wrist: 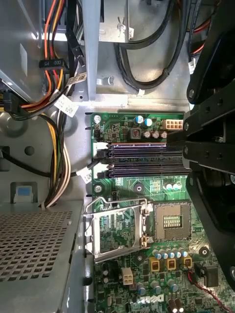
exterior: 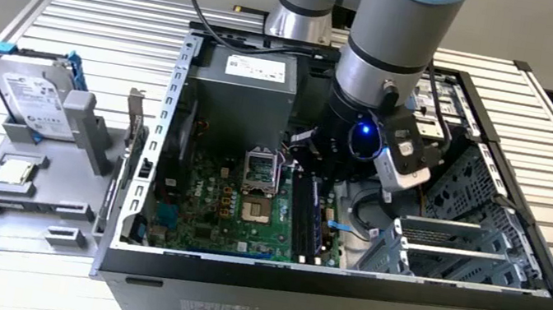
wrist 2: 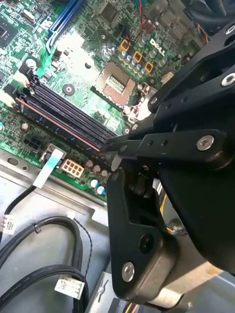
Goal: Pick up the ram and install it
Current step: 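Insert the ram into the slot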
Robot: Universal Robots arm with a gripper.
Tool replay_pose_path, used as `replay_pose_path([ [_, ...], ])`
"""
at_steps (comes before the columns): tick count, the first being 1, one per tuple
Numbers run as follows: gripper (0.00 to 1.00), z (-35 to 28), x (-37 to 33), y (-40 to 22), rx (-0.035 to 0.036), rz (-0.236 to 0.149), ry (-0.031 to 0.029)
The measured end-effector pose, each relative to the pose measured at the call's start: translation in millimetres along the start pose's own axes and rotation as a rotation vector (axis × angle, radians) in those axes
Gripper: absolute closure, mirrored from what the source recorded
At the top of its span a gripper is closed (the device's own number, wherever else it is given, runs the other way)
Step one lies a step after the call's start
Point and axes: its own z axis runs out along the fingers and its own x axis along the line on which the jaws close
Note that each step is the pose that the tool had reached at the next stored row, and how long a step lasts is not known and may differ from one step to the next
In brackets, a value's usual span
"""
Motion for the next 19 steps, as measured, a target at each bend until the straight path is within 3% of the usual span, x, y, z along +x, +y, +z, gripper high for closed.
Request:
replay_pose_path([
  [6,1.0,0.0,0.0,0.0,0.0,0.0,-0.001],
  [7,1.0,-0.2,0.0,-0.7,-0.006,0.0,-0.0007],
  [10,1.0,0.0,-0.2,-1.5,-0.0602,0.0,0.0069],
  [11,1.0,0.0,-0.3,-1.9,-0.0716,0.0,0.0099],
  [15,1.0,-0.2,-0.3,-2.0,-0.073,-0.003,0.0098],
  [19,1.0,-2.2,-0.3,-2.2,-0.0729,-0.039,0.0088],
])
